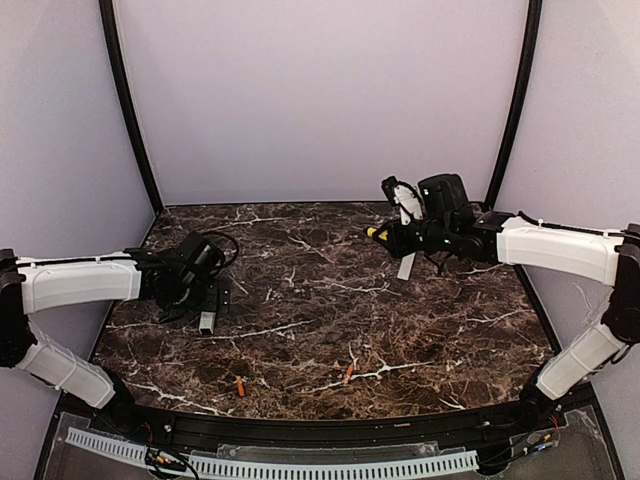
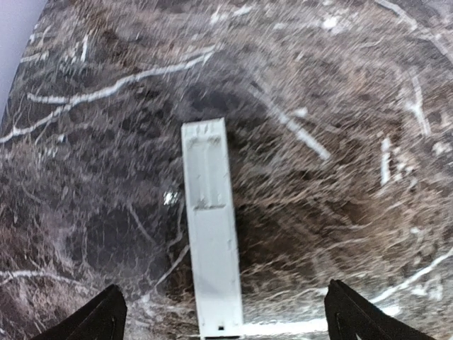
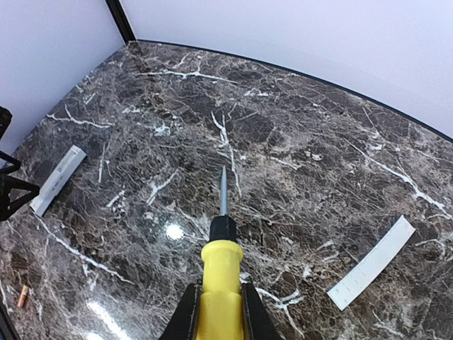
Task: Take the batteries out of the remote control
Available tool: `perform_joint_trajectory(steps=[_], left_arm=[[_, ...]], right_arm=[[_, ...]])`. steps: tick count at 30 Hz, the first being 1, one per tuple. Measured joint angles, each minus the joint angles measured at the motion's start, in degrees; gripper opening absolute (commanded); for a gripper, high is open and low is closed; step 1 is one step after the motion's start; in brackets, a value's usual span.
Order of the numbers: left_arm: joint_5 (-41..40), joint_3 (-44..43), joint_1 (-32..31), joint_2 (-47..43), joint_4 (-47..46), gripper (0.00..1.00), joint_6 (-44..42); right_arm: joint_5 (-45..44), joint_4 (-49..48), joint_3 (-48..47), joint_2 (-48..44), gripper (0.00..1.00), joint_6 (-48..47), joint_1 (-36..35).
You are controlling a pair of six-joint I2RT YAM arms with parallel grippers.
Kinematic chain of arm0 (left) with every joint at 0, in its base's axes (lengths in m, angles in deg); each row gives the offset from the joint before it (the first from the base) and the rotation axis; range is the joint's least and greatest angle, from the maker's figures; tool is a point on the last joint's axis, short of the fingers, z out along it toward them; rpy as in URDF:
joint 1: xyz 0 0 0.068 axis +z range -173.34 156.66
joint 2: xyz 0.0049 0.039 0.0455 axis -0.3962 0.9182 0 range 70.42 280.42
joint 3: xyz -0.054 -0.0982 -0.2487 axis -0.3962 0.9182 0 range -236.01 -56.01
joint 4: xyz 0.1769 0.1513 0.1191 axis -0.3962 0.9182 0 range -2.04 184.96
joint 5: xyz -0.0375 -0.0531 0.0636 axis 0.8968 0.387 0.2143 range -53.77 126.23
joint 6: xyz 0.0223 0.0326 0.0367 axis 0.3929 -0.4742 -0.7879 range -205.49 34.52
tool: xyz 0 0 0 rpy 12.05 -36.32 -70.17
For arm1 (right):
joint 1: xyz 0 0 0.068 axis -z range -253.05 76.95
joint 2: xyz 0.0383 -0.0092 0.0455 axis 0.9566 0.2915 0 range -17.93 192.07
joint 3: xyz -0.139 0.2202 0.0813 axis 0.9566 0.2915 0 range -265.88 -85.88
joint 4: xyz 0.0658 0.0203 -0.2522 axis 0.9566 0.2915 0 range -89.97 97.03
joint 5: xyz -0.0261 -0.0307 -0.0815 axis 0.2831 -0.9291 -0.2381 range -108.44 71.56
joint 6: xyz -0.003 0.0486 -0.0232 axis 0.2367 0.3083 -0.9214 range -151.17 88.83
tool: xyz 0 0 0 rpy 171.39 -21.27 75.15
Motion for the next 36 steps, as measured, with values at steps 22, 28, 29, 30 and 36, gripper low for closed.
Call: perform_joint_trajectory(steps=[22,28,29,30,36], left_arm=[[49.6,-23.6,0.0,12.4,-44.8,0.72,0.3],[59.9,-26.1,0.0,17.1,-58.1,0.67,6.9],[61.4,-26.1,0.0,17.5,-60.3,0.67,8.0],[62.3,-26.1,0.0,17.7,-61.8,0.67,8.7],[66.7,-26.1,0.0,18.3,-70.1,0.59,12.5]], right_arm=[[19.9,-48.3,10.3,-3.5,0.00,20.0,0.8],[26.0,-58.8,10.1,-0.9,0.00,24.3,0.8],[26.6,-59.8,10.0,-0.2,0.00,25.1,0.8],[27.3,-60.5,9.7,0.6,0.00,25.8,0.8],[29.7,-64.2,8.3,4.4,0.00,29.8,0.8]])
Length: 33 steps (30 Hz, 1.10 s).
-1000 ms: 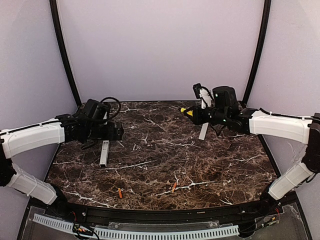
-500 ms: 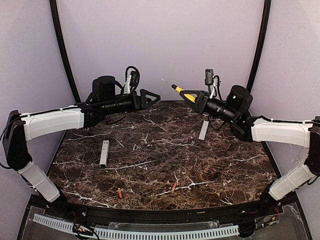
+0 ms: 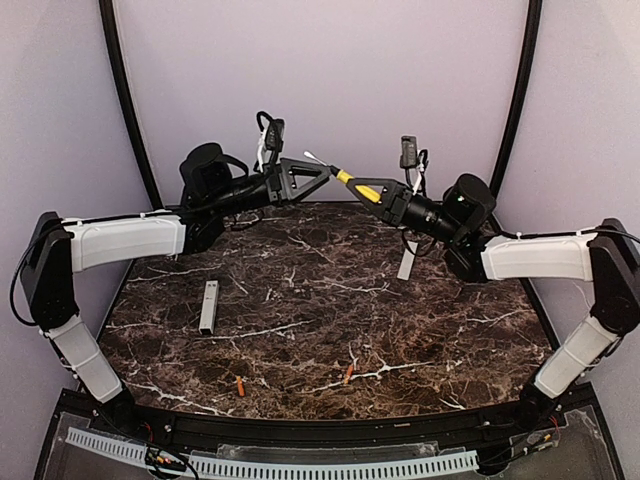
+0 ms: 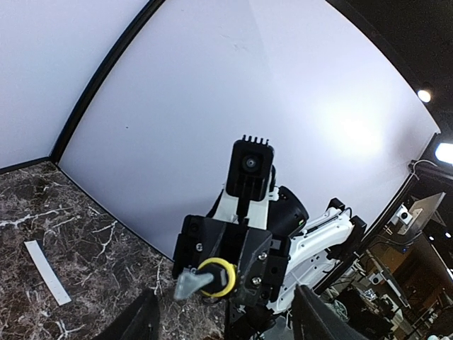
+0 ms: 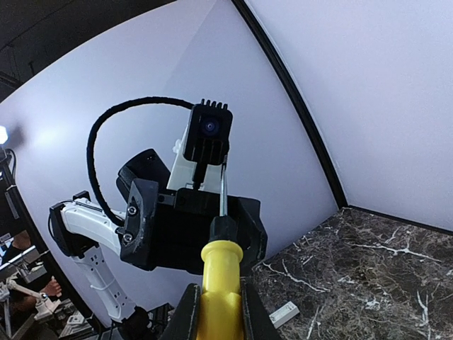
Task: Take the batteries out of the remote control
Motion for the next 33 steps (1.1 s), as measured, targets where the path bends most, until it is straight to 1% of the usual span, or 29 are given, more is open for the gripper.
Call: perform_joint_trajectory(steps=[2,4,11,19,20,22,23,24,25,27,28,32,33], left_arm=[[0.3,0.0,0.0,0.1,-1.1,0.51,0.4],[0.6,0.0,-0.2,0.4,-2.0,0.48,0.8],[1.0,-1.3,-1.0,3.4,-2.1,0.45,0.8],[1.2,-3.5,-1.8,4.7,-2.4,0.39,1.2],[1.2,-3.7,-1.8,4.8,-2.6,0.37,1.3],[1.2,-4.0,-1.8,5.2,-3.1,0.29,1.7],[1.3,-4.0,-1.8,5.3,-3.6,0.21,1.8],[1.3,-4.0,-1.8,5.4,-3.9,0.18,2.1],[1.4,-4.0,-1.9,5.5,-4.2,0.11,2.3],[1.3,-4.3,-1.9,5.7,-4.8,0.02,2.2],[1.3,-4.6,-1.9,5.9,-5.0,0.01,2.4],[1.4,-4.8,-2.0,6.3,-5.5,0.00,2.9],[1.4,-4.8,-2.0,6.3,-5.5,0.00,3.0]], right_arm=[[0.8,-1.3,-0.4,0.9,0.00,1.2,0.0],[1.3,-2.9,-0.5,1.5,0.00,2.4,0.0],[2.7,-6.2,-1.0,3.1,0.00,5.1,0.0],[3.5,-7.6,-1.3,3.8,0.00,6.5,0.0],[3.6,-7.7,-1.3,3.8,0.00,6.7,0.0],[3.7,-7.8,-1.3,3.8,0.00,6.8,0.0],[3.5,-7.7,-1.3,3.8,0.00,6.8,0.0],[3.5,-7.7,-1.3,3.8,0.00,6.9,0.0],[3.4,-7.6,-1.3,3.8,0.00,6.9,0.0],[3.4,-7.7,-1.3,3.9,0.00,7.0,0.2],[3.4,-7.9,-1.3,3.9,0.00,6.9,0.2],[3.4,-8.1,-1.3,4.0,0.00,7.0,0.3],[3.4,-8.0,-1.3,4.0,0.02,6.9,0.3]])
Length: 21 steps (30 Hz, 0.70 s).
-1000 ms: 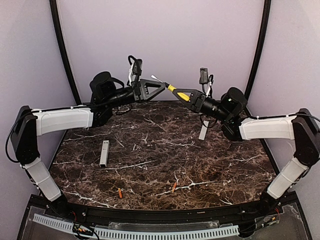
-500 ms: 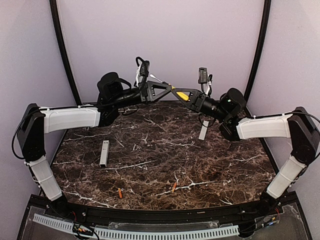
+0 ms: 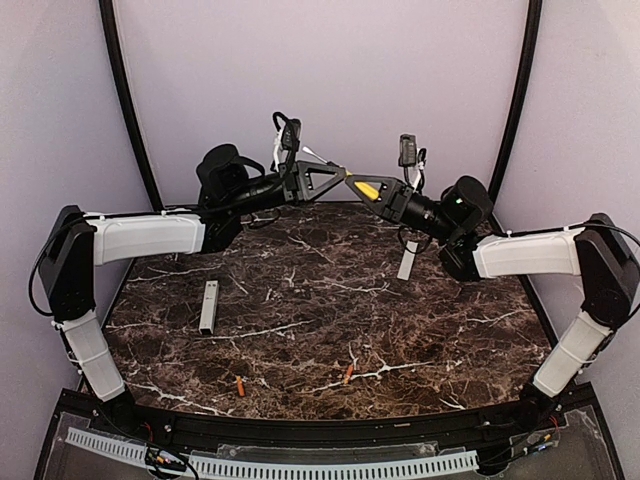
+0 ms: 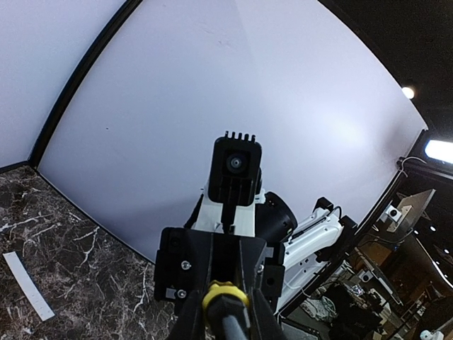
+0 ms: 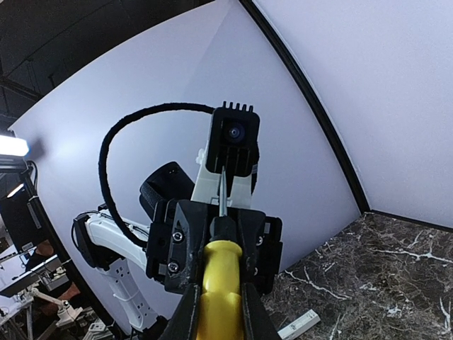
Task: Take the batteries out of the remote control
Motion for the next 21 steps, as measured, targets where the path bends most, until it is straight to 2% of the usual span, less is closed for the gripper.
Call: perform_joint_trajectory(steps=[1,5,7,10,14,21], left_arm=[[0.0,0.0,0.0,0.0,0.0,0.00,0.0],[0.2,0.0,0.0,0.0,1.0,0.00,0.0],[0.0,0.0,0.0,0.0,2.4,0.00,-0.4],[-0.2,0.0,0.0,0.0,5.5,0.00,-1.7],[-0.3,0.0,0.0,-0.2,11.5,0.00,-4.5],[-2.3,-1.0,0.0,-1.7,28.3,0.00,-11.5]], right_arm=[[0.0,0.2,0.0,0.0,0.09,0.0,0.0],[-0.3,3.1,0.0,-0.5,0.46,-2.0,0.0],[-0.9,7.1,0.0,-1.4,0.65,-4.3,0.0],[-2.7,15.3,0.0,-3.8,0.85,-9.2,0.0],[-6.2,24.5,0.5,-8.9,0.94,-15.2,0.7],[-13.3,39.8,1.9,-17.3,0.95,-24.9,2.6]])
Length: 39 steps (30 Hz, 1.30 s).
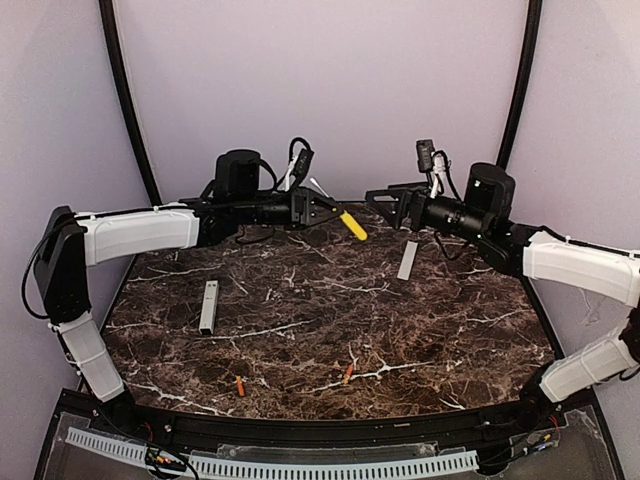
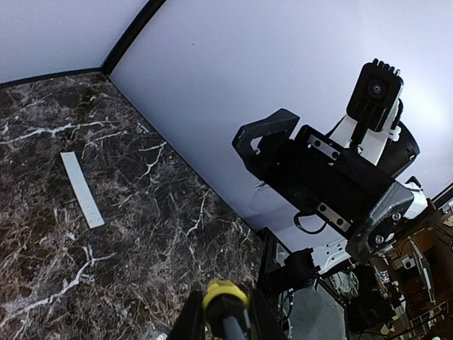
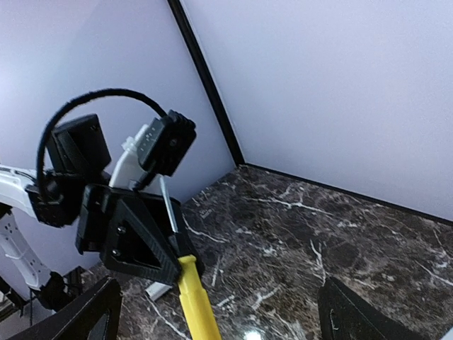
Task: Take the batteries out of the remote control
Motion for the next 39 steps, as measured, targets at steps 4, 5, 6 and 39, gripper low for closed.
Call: perform_joint_trajectory(steps=[4,5,6,39], left_arm=[[-3.9,-4.7,0.0,-0.3,14.3,0.00,-4.9],[-4.9,-5.7,0.0,-0.4,17.2,0.00,-6.0],[-6.4,-7.2,0.0,-0.5,21.7,0.00,-7.4],[-36.0,-22.7,5.2,19.5,83.1,0.03,-23.4]], right_arm=[[-5.7,10.1,0.0,-1.4,0.95,-4.2,0.7],[-6.9,12.2,0.0,-1.4,0.95,-5.0,0.9],[-7.8,14.4,0.0,-1.4,0.95,-5.7,1.0],[-11.2,25.3,0.4,-0.3,0.94,-9.9,1.1]])
